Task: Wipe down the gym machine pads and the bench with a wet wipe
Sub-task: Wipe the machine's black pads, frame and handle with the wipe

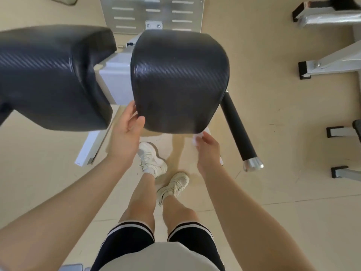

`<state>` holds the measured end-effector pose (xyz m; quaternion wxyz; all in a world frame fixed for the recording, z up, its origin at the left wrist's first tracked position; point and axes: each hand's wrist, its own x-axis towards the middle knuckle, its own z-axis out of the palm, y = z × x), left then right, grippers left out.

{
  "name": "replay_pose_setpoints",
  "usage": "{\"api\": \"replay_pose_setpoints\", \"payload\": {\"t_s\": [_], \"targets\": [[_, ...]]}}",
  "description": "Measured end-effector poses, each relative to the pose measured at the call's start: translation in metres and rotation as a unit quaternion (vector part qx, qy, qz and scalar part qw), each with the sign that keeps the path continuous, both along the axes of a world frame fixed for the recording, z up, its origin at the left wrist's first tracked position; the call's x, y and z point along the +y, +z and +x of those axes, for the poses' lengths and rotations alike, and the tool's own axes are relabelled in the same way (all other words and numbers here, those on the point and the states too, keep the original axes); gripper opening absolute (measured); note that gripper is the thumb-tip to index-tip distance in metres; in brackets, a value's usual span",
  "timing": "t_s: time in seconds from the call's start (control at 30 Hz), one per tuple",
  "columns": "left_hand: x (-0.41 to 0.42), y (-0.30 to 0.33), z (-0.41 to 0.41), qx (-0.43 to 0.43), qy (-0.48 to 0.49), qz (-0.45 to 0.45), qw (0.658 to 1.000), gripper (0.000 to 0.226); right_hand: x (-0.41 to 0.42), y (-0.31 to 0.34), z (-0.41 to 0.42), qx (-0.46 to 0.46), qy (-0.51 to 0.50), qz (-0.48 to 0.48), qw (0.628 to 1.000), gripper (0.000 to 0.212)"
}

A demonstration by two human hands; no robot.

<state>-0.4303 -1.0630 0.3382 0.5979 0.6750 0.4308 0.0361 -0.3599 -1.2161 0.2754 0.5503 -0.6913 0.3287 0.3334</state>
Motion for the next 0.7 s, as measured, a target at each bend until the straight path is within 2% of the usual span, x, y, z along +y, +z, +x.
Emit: {"api": "replay_pose_setpoints", "payload": {"t_s": [0.07, 0.13, 0.2, 0.3, 0.4, 0.47, 0.5, 0.57, 0.63, 0.7], "targets": [[0.001, 0.000, -0.002, 0.001, -0.005, 0.010, 1.000, 0.044, -0.003, -0.002, -0.001, 0.038, -0.090, 0.069, 0.993, 0.014], [0.003, 0.001, -0.003, -0.006, -0.013, 0.001, 1.000, 0.045, -0.010, 0.004, 0.001, 0.057, -0.192, 0.144, 0.969, 0.026], [0.004, 0.002, -0.004, -0.002, -0.028, 0.001, 1.000, 0.047, -0.016, 0.007, 0.001, 0.059, -0.222, 0.180, 0.956, 0.030], [0.009, 0.003, -0.003, 0.021, -0.061, 0.025, 0.998, 0.049, -0.008, 0.001, -0.006, 0.054, -0.201, 0.171, 0.963, 0.013], [0.019, -0.001, -0.006, 0.039, -0.112, 0.036, 0.992, 0.050, 0.010, -0.017, -0.017, 0.067, -0.209, 0.179, 0.959, 0.011], [0.026, -0.004, -0.010, 0.039, -0.137, 0.023, 0.990, 0.050, 0.030, -0.027, -0.027, 0.075, -0.162, 0.205, 0.962, 0.008], [0.030, -0.004, -0.011, 0.030, -0.148, 0.014, 0.988, 0.051, 0.042, -0.030, -0.032, 0.095, -0.140, 0.235, 0.957, 0.013], [0.034, -0.003, -0.014, 0.018, -0.170, 0.003, 0.985, 0.054, 0.063, -0.033, -0.041, 0.115, -0.098, 0.232, 0.961, 0.022], [0.039, -0.001, -0.014, 0.018, -0.187, -0.014, 0.982, 0.056, 0.079, -0.030, -0.047, 0.113, -0.107, 0.254, 0.955, 0.013], [0.045, -0.002, -0.014, 0.017, -0.199, -0.038, 0.979, 0.058, 0.079, -0.028, -0.047, 0.120, -0.116, 0.261, 0.951, 0.028]]}}
